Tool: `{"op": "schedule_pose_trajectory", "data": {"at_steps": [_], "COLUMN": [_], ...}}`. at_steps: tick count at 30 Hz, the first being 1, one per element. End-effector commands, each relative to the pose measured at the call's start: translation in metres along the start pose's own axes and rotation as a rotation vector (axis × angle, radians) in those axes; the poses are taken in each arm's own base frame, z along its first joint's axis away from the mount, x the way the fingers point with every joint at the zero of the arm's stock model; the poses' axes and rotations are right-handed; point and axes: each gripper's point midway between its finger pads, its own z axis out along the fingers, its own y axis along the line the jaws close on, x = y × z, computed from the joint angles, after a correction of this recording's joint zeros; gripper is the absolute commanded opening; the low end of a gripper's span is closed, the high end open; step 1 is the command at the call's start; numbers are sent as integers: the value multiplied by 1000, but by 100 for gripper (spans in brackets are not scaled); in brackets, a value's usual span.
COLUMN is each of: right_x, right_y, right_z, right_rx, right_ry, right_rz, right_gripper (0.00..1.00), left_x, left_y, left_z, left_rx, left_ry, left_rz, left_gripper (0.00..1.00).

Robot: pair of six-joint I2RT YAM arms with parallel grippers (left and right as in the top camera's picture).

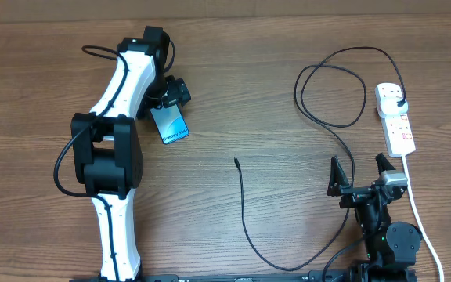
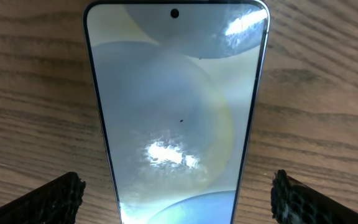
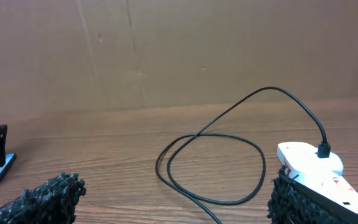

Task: Plug charger to phone and switch on socket
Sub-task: 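Lower the left gripper and close it on the phone's sides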

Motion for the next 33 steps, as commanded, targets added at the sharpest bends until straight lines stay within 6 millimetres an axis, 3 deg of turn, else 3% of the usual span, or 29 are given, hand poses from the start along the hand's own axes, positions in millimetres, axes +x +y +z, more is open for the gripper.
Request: {"op": "schedule_pose_trajectory", "data": {"at_steps": [1, 33], "right_x": [2, 2], "right_y": [-1, -1], "right_z": [0, 0], "right_rx": [6, 6], "right_ry": [-3, -3], "right_rz": [4, 4], "right_gripper": [100, 100], "left_x": [-2, 9], "left_y": [4, 11], "left_z": [4, 27], "left_rx": [-20, -39], "left_ry": [-6, 24], "left_rz": [-17, -18], "left_gripper": [100, 100]}}
